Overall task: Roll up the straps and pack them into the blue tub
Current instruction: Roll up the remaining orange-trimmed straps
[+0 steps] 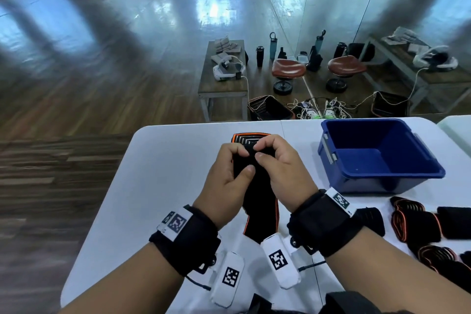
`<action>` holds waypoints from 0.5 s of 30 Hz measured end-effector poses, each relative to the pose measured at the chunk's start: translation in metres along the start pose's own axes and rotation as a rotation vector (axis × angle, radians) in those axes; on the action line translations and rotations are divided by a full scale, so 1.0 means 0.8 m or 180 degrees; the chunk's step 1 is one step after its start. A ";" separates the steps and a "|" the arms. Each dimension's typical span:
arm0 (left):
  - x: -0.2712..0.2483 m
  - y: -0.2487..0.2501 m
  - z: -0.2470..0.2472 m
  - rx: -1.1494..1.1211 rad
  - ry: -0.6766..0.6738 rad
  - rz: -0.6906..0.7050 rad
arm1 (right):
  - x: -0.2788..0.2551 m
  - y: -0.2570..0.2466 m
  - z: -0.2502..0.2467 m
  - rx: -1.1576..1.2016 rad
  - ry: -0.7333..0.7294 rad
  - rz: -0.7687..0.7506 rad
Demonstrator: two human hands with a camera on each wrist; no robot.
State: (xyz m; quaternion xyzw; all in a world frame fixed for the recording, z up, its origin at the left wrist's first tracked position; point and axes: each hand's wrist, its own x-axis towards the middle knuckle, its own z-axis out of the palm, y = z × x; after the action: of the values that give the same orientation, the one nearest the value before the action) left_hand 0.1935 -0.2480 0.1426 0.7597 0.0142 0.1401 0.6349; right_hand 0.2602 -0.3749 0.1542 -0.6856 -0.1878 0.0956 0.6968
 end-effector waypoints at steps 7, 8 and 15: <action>0.006 -0.003 -0.001 -0.0092 -0.0027 -0.0141 | 0.004 0.004 -0.005 0.0218 -0.0175 0.0290; 0.010 -0.003 -0.001 -0.0132 0.0025 -0.0129 | 0.004 0.005 -0.005 0.0229 -0.0136 0.0256; 0.056 -0.013 -0.010 -0.0449 0.0371 -0.0156 | -0.019 0.036 -0.016 -0.0700 -0.0542 -0.0007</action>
State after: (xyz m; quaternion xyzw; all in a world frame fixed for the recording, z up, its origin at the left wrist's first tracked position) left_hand 0.2363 -0.2297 0.1427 0.7031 0.0598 0.1692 0.6881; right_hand 0.2548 -0.3916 0.1240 -0.7471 -0.2563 0.1314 0.5990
